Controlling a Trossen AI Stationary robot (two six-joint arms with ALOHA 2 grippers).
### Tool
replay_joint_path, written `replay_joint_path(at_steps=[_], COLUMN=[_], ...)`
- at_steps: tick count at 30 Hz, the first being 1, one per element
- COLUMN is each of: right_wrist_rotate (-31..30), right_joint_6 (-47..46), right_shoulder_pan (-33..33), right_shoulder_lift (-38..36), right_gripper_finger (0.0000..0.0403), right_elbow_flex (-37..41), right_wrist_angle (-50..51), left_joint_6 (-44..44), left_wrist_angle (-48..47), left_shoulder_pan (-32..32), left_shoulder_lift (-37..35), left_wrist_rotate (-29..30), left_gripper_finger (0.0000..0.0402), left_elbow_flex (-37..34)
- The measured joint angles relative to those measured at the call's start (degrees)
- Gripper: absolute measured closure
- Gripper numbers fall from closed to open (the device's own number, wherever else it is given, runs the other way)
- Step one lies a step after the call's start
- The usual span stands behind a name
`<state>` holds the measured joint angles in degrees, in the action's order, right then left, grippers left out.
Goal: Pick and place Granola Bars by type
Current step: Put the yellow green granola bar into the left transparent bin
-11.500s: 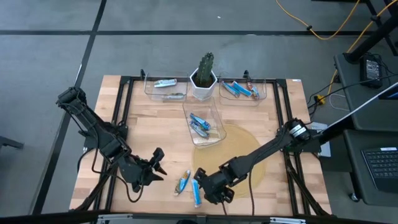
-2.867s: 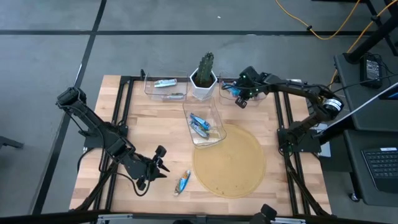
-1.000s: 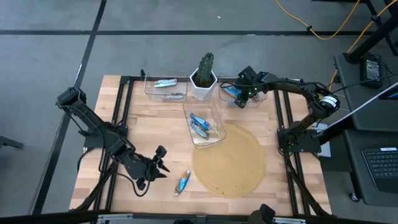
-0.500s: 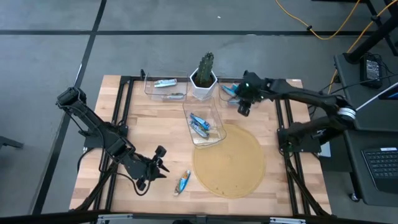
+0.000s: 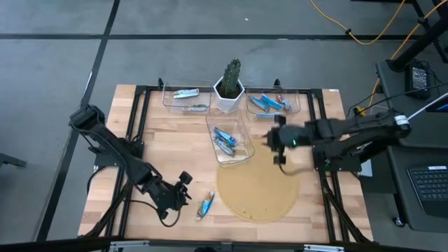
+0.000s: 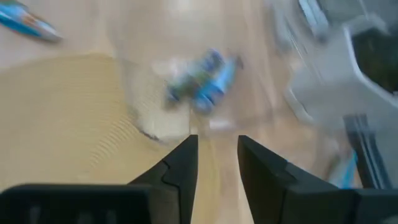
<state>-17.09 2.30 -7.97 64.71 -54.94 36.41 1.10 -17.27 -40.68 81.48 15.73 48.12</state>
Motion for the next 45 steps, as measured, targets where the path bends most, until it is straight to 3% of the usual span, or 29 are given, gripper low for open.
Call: replay_joint_path(at_steps=[7, 13, 22, 32, 45], right_wrist_rotate=[-9.4, -11.39, -11.37, -11.39, -11.4], right_joint_6=[1.11, 5.76, 5.55, 2.43, 2.63], right_shoulder_pan=[-16.32, -21.95, -22.24, -22.24, -22.2], right_shoulder_lift=[3.54, 8.44, 13.51, 13.7, 13.7], right_gripper_finger=[0.0286, 0.0286, 0.0286, 0.0286, 0.0286], right_elbow_flex=[4.62, 8.25, 7.08, 7.08, 7.08], right_wrist_angle=[-18.12, -34.74, -36.25, -37.04, -37.02], left_joint_6=[5.84, 6.12, 6.82, 8.12, 8.7], left_wrist_angle=[6.36, 9.64, 12.22, 16.79, 22.79], left_shoulder_pan=[-0.02, 0.0, 0.87, 1.22, 2.62], left_shoulder_lift=[4.15, 5.64, 8.21, 13.53, 18.69], left_wrist_rotate=[2.6, 3.43, 4.02, -3.15, -9.24], left_gripper_finger=[0.0295, 0.0285, 0.0244, 0.0189, 0.0183], left_elbow_flex=[0.0, 0.02, 0.02, 0.04, 0.04])
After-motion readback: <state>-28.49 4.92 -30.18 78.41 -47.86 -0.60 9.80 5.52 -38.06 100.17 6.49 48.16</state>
